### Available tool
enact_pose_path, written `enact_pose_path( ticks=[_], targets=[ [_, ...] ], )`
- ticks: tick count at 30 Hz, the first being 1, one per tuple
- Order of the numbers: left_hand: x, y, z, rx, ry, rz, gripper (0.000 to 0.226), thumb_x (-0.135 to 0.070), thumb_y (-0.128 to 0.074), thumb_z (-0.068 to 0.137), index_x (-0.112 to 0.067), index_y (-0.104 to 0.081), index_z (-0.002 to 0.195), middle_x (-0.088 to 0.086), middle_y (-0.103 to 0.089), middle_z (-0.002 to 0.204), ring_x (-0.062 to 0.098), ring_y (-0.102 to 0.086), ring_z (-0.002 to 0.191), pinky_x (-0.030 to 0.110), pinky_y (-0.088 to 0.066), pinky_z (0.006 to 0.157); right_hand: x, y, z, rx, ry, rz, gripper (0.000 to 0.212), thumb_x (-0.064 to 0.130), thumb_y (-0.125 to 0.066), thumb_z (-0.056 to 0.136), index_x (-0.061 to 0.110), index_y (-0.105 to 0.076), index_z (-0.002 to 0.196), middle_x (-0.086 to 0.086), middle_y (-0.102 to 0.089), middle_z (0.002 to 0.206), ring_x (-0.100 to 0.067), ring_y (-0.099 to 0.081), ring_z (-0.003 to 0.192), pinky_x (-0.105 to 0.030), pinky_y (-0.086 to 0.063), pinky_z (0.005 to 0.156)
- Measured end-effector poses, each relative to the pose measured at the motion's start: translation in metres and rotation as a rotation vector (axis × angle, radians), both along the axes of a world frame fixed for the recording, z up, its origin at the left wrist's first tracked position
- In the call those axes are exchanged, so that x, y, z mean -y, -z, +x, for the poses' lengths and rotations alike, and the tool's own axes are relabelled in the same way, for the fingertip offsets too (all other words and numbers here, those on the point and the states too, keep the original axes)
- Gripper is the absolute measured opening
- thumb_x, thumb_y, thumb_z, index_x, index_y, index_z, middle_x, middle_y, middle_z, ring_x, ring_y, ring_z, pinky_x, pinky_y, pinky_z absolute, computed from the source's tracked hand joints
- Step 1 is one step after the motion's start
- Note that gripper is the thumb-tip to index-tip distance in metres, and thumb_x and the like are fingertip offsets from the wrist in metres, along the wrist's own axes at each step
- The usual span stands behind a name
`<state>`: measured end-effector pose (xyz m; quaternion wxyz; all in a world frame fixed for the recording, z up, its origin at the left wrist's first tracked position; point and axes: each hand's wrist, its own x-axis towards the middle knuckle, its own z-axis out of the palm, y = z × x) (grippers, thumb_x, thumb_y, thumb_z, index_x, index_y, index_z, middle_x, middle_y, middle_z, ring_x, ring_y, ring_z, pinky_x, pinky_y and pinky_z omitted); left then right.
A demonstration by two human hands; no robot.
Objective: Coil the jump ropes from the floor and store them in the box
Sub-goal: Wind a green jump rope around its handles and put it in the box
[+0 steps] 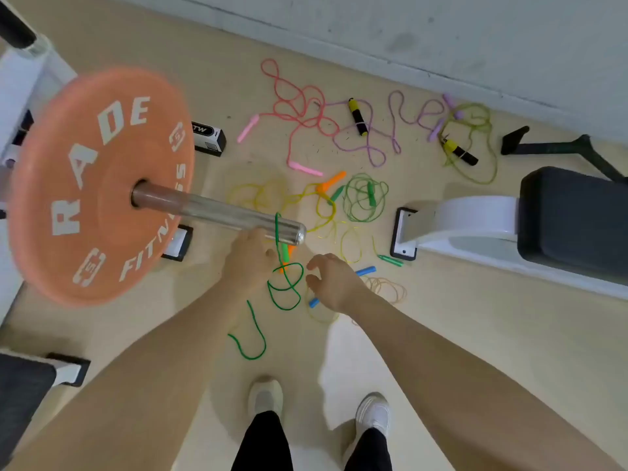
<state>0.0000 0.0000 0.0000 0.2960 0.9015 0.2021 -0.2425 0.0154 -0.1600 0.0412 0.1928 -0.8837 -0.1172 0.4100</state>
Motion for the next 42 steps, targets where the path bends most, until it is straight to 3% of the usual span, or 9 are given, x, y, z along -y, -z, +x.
enact_pose_path(
  ticks=[7, 13, 20, 23, 28, 32, 34, 37, 42],
  targets=[
    [-0.001, 0.056, 0.049, 0.167, 0.182, 0.305, 0.039, -0.033, -0.045, 0.096, -0.009, -0.048, 0.125, 0.010, -0.049, 0.130, 0.028, -0.039, 0.126, 0.037, -0.025, 0.103, -0.011, 0.045, 0.018, -0.013, 0.129, 0.027, 0.034, 0.017, -0.043, 0.095, 0.010, -0.050, 0.128, -0.011, -0.047, 0.128, -0.027, -0.050, 0.113, -0.029, -0.040, 0.089],
    [0.016, 0.054, 0.058, 0.238, 0.274, 0.250, 0.028, -0.006, -0.044, 0.090, -0.007, -0.047, 0.118, 0.009, -0.053, 0.119, 0.028, -0.047, 0.113, 0.032, -0.032, 0.089, -0.006, 0.044, 0.015, -0.028, 0.218, 0.059, 0.033, 0.017, -0.042, 0.096, 0.012, -0.049, 0.128, -0.007, -0.049, 0.131, -0.023, -0.051, 0.113, -0.028, -0.040, 0.093],
    [0.047, -0.050, 0.041, 0.263, -0.216, -0.702, 0.030, 0.001, -0.035, 0.093, -0.024, -0.044, 0.106, -0.003, -0.058, 0.070, 0.012, -0.055, 0.063, 0.021, -0.046, 0.068, -0.011, -0.009, 0.017, -0.171, 0.480, 0.383, 0.053, 0.022, -0.063, 0.078, 0.020, -0.045, 0.128, 0.002, -0.058, 0.119, -0.013, -0.052, 0.116, -0.033, -0.044, 0.098],
    [0.045, -0.104, 0.050, 0.237, -0.325, -0.892, 0.033, 0.002, -0.043, 0.090, -0.022, -0.065, 0.086, -0.004, -0.068, 0.081, 0.015, -0.060, 0.075, 0.024, -0.052, 0.071, -0.007, -0.048, 0.022, -0.215, 0.650, 0.553, 0.016, 0.017, -0.062, 0.079, 0.011, -0.059, 0.094, -0.001, -0.062, 0.085, -0.014, -0.058, 0.088, -0.035, -0.047, 0.090],
    [0.026, -0.165, 0.064, 0.374, -0.047, -0.525, 0.025, 0.003, -0.055, 0.080, -0.020, -0.061, 0.089, -0.017, -0.060, 0.081, 0.002, -0.056, 0.083, 0.011, -0.039, 0.073, 0.031, -0.128, 0.029, -0.018, 0.765, 0.520, 0.032, 0.015, -0.062, 0.086, 0.011, -0.040, 0.062, -0.003, -0.037, 0.066, -0.016, -0.038, 0.066, -0.026, -0.030, 0.064],
    [0.024, -0.195, 0.064, 0.373, 0.038, -0.323, 0.015, -0.025, -0.063, 0.086, -0.015, -0.056, 0.079, 0.002, -0.050, 0.070, 0.020, -0.046, 0.071, 0.029, -0.034, 0.064, 0.071, -0.209, 0.034, -0.153, 0.841, 0.928, 0.025, 0.015, -0.061, 0.081, 0.015, -0.049, 0.058, 0.001, -0.042, 0.060, -0.013, -0.046, 0.063, -0.018, -0.037, 0.065],
    [0.030, -0.204, 0.060, 0.390, 0.081, -0.211, 0.044, -0.046, -0.051, 0.087, -0.008, -0.052, 0.064, 0.009, -0.044, 0.065, 0.030, -0.048, 0.071, 0.033, -0.029, 0.062, 0.088, -0.245, 0.035, -0.240, 0.833, 1.200, 0.003, 0.014, -0.065, 0.072, 0.016, -0.065, 0.069, 0.003, -0.048, 0.058, -0.013, -0.050, 0.063, -0.023, -0.043, 0.075],
    [0.057, -0.226, 0.051, 0.399, -0.018, -0.359, 0.060, -0.052, -0.036, 0.087, 0.003, -0.055, 0.073, 0.018, -0.049, 0.070, 0.035, -0.053, 0.075, 0.035, -0.035, 0.068, 0.114, -0.285, 0.039, -0.310, 0.797, 1.417, 0.039, 0.011, -0.061, 0.077, 0.022, -0.059, 0.115, 0.005, -0.054, 0.066, -0.013, -0.058, 0.071, -0.035, -0.048, 0.085],
    [0.128, -0.274, 0.025, 0.251, 0.004, -0.814, 0.029, -0.030, -0.036, 0.101, -0.020, -0.061, 0.113, 0.000, -0.067, 0.112, 0.014, -0.060, 0.109, 0.029, -0.041, 0.098, 0.140, -0.341, 0.042, -0.388, 0.821, 1.581, 0.041, 0.008, -0.029, 0.096, 0.032, -0.042, 0.127, 0.007, -0.044, 0.056, -0.004, -0.036, 0.040, -0.012, -0.032, 0.039]
  ],
)
